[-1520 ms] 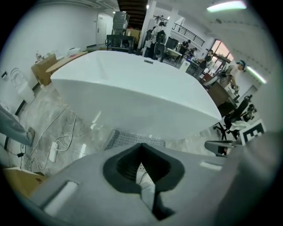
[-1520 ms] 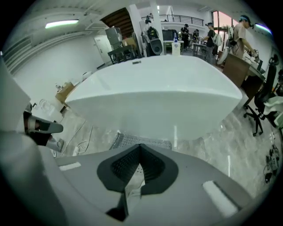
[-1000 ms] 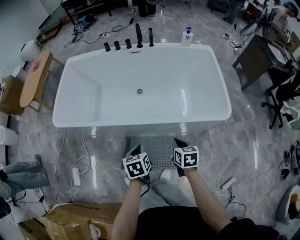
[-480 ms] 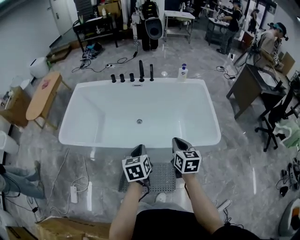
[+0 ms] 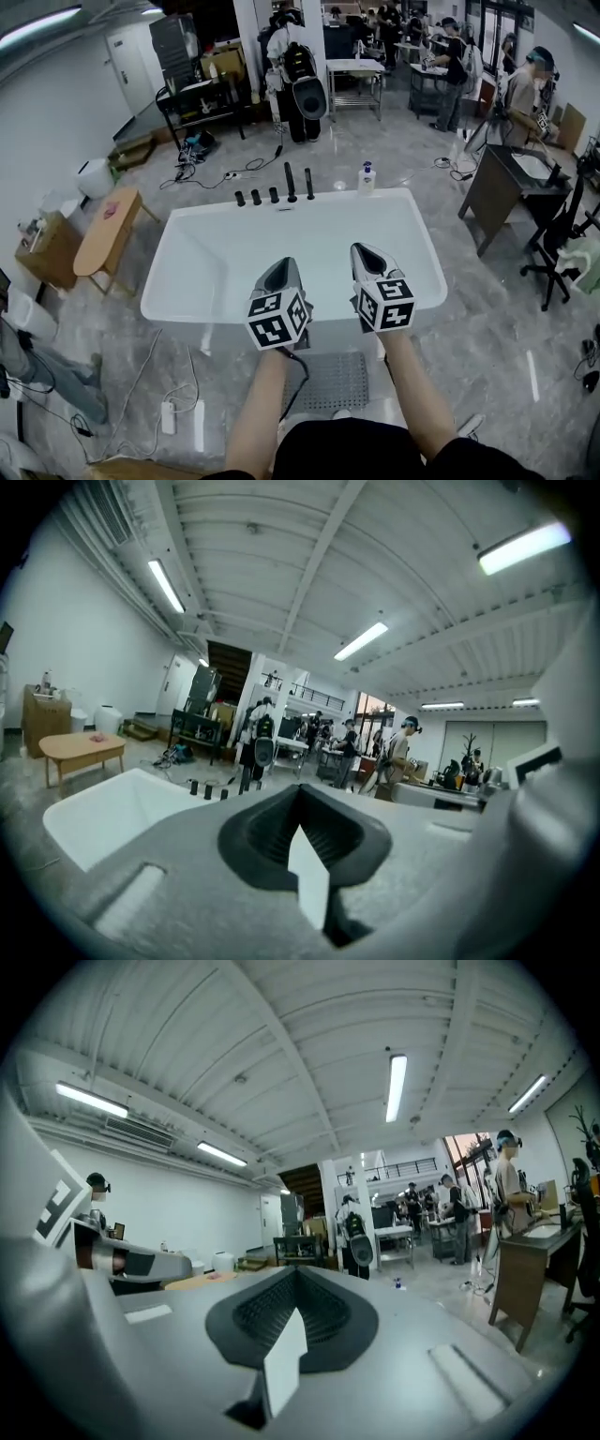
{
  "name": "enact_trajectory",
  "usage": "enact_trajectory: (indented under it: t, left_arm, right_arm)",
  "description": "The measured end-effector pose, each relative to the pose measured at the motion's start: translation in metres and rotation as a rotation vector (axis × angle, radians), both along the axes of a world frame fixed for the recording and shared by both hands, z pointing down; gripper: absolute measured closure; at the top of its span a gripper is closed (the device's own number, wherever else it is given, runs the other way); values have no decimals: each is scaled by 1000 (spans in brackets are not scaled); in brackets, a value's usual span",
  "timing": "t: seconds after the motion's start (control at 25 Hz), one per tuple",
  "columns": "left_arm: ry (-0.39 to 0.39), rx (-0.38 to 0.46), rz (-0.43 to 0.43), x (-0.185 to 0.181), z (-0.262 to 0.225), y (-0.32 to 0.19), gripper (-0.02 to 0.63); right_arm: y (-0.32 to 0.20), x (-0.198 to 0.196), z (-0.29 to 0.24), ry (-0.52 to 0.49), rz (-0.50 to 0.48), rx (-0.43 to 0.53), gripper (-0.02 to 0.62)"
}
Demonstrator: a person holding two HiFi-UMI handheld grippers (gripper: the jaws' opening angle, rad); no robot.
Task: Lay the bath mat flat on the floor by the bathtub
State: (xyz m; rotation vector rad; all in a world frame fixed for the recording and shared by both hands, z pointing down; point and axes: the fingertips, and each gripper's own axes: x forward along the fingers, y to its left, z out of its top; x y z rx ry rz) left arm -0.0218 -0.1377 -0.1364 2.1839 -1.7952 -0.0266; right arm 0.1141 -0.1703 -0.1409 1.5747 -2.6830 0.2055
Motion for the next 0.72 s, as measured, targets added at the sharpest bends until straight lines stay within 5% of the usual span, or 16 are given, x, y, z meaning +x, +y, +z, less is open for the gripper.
enact_trajectory:
  t: [0.2, 0.4, 0.72]
  left_arm:
    - [-82, 196, 22, 17, -73, 9, 601]
    - [-307, 453, -21, 28, -120, 40, 601]
    - [-332, 457, 3, 36, -103, 48, 601]
  right_arm:
    - [21, -6, -79, -1, -11, 215, 589]
    - [45, -10, -107, 23, 1, 359, 588]
    - [54, 4, -84, 60, 15, 326, 589]
